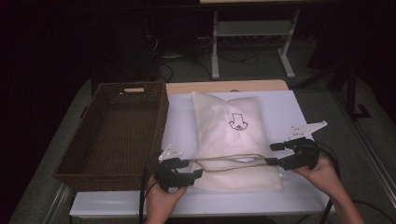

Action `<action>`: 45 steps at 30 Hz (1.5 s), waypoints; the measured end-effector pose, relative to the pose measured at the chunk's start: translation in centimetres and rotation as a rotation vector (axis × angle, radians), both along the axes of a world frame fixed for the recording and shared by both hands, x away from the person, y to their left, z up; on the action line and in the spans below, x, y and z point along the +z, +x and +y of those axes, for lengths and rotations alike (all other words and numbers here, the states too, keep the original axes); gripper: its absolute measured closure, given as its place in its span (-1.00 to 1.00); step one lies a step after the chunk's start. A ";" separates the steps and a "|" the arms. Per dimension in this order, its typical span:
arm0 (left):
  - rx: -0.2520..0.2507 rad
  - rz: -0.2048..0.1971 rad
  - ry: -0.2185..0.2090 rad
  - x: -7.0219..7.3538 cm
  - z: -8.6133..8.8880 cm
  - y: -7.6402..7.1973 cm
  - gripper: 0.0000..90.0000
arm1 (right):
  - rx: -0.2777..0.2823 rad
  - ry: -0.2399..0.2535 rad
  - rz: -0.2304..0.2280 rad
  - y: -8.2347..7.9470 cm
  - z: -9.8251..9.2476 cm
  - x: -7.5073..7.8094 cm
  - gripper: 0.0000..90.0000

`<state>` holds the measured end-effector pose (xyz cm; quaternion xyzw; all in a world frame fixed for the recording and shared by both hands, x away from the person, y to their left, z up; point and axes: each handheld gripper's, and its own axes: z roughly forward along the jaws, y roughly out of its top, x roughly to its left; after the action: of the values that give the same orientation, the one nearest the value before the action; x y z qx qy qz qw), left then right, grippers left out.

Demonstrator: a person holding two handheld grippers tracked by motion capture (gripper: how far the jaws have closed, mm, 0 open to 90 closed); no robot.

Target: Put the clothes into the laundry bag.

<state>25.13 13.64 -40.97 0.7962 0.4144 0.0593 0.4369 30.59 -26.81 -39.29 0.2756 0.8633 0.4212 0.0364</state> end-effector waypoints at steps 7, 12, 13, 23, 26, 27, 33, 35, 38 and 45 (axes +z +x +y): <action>-0.017 -0.023 0.003 -0.5 0.1 -0.6 -0.28 | -0.030 0.008 0.013 -1.2 -1.4 -1.1 -0.29; -0.022 -0.038 -0.002 -0.8 0.2 -1.2 -0.29 | -0.052 0.008 0.018 -2.1 -2.3 -1.8 -0.33; -0.027 -0.044 0.002 -0.9 0.2 -1.3 -0.29 | -0.053 0.011 0.015 -2.2 -2.4 -1.9 -0.33; -0.050 -0.060 0.006 -1.8 0.6 -2.1 -0.30 | -0.086 0.006 0.024 -3.5 -3.3 -3.3 -0.40; -0.062 -0.058 0.008 -2.2 0.8 -2.2 -0.31 | -0.093 0.004 0.023 -3.9 -3.4 -3.6 -0.42; -0.066 -0.060 0.009 -2.2 0.8 -2.3 -0.32 | -0.098 0.007 0.026 -4.0 -3.5 -3.6 -0.44; -0.074 -0.069 0.007 -2.4 1.0 -2.7 -0.40 | -0.125 0.009 0.015 -4.7 -3.8 -3.7 -0.57; -0.082 -0.067 0.010 -2.6 1.1 -2.8 -0.44 | -0.133 0.015 0.013 -4.9 -3.8 -3.7 -0.60; -0.092 -0.054 0.012 -2.9 0.9 -3.1 -0.50 | -0.148 0.016 0.008 -5.2 -3.9 -3.9 -0.64; -0.090 -0.081 0.043 -2.7 0.5 -3.4 -0.61 | -0.176 0.003 -0.006 -6.5 -3.9 -4.3 -0.69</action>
<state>21.71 14.11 -43.71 0.8202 0.3587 0.0806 0.4382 24.06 -30.76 -43.58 0.3491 0.8350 0.4185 0.0757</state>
